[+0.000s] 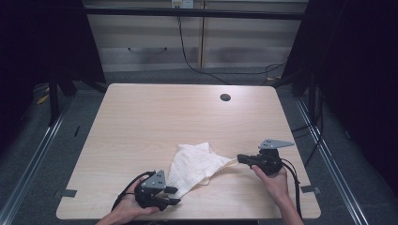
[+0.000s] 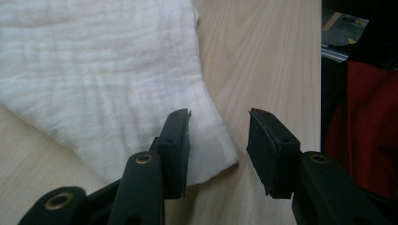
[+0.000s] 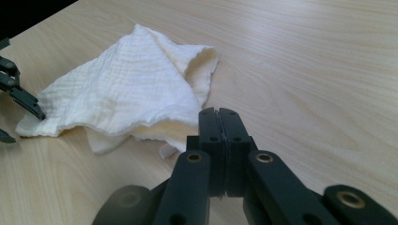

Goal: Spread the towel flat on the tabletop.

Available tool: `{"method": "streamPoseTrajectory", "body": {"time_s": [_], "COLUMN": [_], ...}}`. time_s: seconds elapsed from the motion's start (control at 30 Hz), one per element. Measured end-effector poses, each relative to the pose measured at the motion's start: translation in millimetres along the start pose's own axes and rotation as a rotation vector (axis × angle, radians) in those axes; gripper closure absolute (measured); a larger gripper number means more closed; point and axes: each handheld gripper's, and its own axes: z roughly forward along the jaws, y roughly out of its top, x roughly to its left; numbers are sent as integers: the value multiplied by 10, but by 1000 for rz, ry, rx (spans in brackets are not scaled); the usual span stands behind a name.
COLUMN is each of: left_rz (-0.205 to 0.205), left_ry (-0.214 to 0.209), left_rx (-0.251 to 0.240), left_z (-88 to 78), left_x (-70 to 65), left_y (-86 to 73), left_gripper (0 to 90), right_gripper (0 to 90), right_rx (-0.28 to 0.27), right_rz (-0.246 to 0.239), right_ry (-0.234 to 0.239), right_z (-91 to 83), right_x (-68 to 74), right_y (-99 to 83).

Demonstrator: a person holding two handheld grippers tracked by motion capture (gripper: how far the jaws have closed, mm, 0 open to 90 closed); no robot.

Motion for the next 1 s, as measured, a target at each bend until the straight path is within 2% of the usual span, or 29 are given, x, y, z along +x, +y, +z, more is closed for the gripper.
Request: {"method": "streamPoseTrajectory", "body": {"time_s": [0.07,0.13,0.17,0.27,0.3,0.43,0.53,0.57,0.6,0.63,0.7,0.73,0.9,0.93,1.0], "left_rz": [11,16,30,17,-3,-25,-66,-83,-83,-102,-108,-121,-137,-146,-153], "left_ry": [22,32,59,66,61,70,75,95,95,109,123,131,167,181,184], "left_rx": [1,-1,0,0,3,-11,-71,-98,-98,-131,-144,-160,-231,-260,-270], "left_z": [6,6,4,2,-12,-53,-154,-232,-232,-297,-333,-371,-548,-602,-628], "left_x": [-12,-12,0,25,57,105,171,224,224,274,295,316,412,443,460], "left_y": [-1,-5,-5,-2,-1,3,16,21,21,26,32,39,94,124,142], "left_gripper": [610,679,728,833,850,868,868,870,870,870,870,870,870,869,869], "right_gripper": [891,891,891,891,891,891,891,891,891,891,891,892,892,891,892], "right_rx": [2,2,2,0,-1,-6,-22,-38,-38,-57,-72,-78,-109,-129,-133], "right_rz": [0,1,2,3,1,2,3,-2,-2,-2,-8,-13,-22,-31,-32], "right_ry": [-1,-2,-2,0,0,1,0,0,0,6,6,7,7,6,3], "right_z": [2,7,8,9,4,-3,-22,-48,-48,-73,-93,-101,-145,-173,-184], "right_x": [-2,-3,-4,-7,-9,-10,-10,-5,-5,13,34,40,55,58,62], "right_y": [-1,-1,-1,0,3,8,24,45,45,74,107,124,209,264,283]}}
